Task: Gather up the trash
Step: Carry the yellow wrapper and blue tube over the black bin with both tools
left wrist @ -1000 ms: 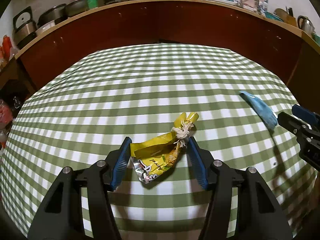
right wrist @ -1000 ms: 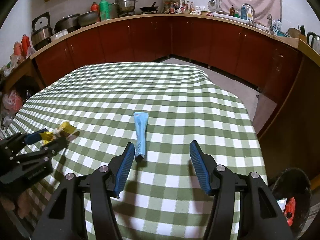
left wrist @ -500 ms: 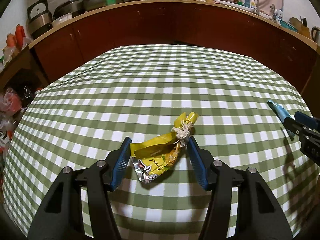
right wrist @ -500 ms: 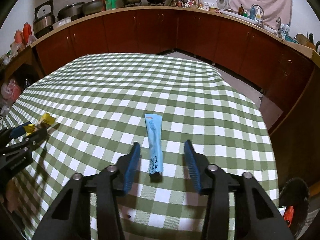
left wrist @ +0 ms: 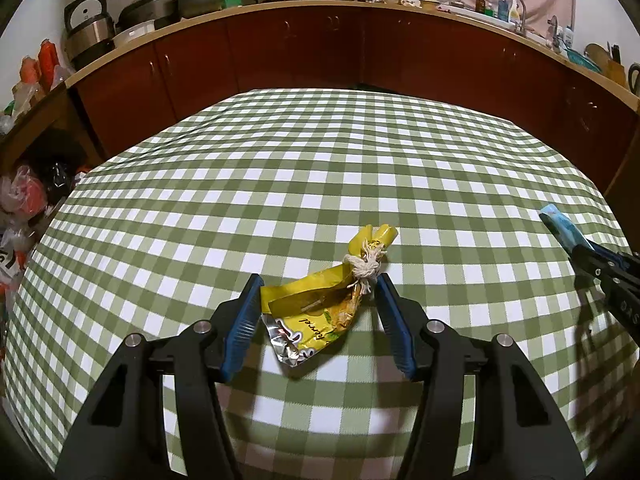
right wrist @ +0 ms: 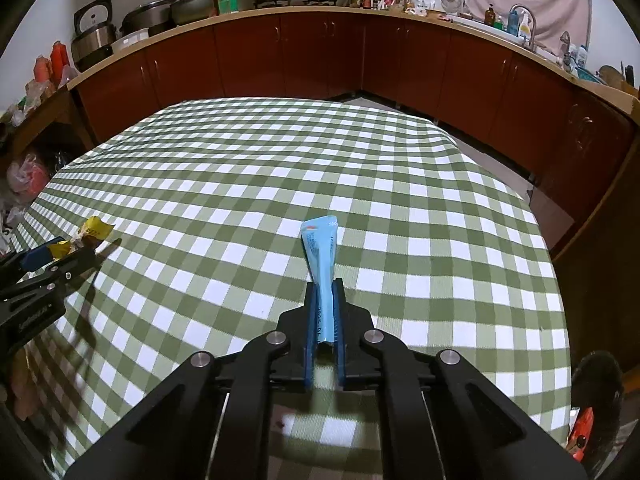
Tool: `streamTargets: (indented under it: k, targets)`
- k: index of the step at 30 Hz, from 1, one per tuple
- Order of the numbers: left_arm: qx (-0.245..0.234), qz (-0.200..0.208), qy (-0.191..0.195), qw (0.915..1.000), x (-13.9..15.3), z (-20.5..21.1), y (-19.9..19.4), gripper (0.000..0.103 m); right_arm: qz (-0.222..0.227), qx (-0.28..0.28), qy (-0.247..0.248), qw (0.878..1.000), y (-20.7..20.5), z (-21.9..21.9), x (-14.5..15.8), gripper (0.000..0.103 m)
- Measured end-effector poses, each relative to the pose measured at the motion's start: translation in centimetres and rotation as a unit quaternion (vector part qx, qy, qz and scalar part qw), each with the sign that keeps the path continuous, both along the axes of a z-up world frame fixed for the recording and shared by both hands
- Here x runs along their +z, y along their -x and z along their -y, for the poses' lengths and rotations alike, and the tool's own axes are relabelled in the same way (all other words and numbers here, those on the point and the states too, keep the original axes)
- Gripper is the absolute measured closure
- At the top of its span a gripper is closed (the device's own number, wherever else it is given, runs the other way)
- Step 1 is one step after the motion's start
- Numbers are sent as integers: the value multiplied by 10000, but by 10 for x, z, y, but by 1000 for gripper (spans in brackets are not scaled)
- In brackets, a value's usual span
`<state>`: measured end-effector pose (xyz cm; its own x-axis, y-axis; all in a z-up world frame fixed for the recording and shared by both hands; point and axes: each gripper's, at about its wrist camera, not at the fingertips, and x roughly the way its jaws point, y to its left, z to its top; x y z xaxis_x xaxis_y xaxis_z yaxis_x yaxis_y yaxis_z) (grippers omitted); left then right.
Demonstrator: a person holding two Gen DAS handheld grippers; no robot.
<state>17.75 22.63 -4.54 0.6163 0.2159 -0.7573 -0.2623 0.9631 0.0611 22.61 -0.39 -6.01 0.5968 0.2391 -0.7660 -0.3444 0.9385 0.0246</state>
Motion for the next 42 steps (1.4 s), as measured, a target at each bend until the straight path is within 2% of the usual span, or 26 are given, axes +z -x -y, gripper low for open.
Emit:
streamTargets:
  k: [8, 17, 28, 42]
  targets:
    - [-22, 94, 7, 10000, 11, 8, 25, 47, 141, -104, -139, 9998, 29, 19, 10, 95]
    - [-242, 208, 58, 9995, 24, 41, 56, 47, 377, -330, -238, 9985, 75, 47, 24, 95]
    - [-799, 314, 209, 9961, 33, 110, 83, 47, 651, -674, -334, 9950, 121, 97, 36, 95]
    - [-1669, 444, 212, 9848, 43, 223, 81, 47, 984, -1551, -302, 9825, 144, 190, 47, 95]
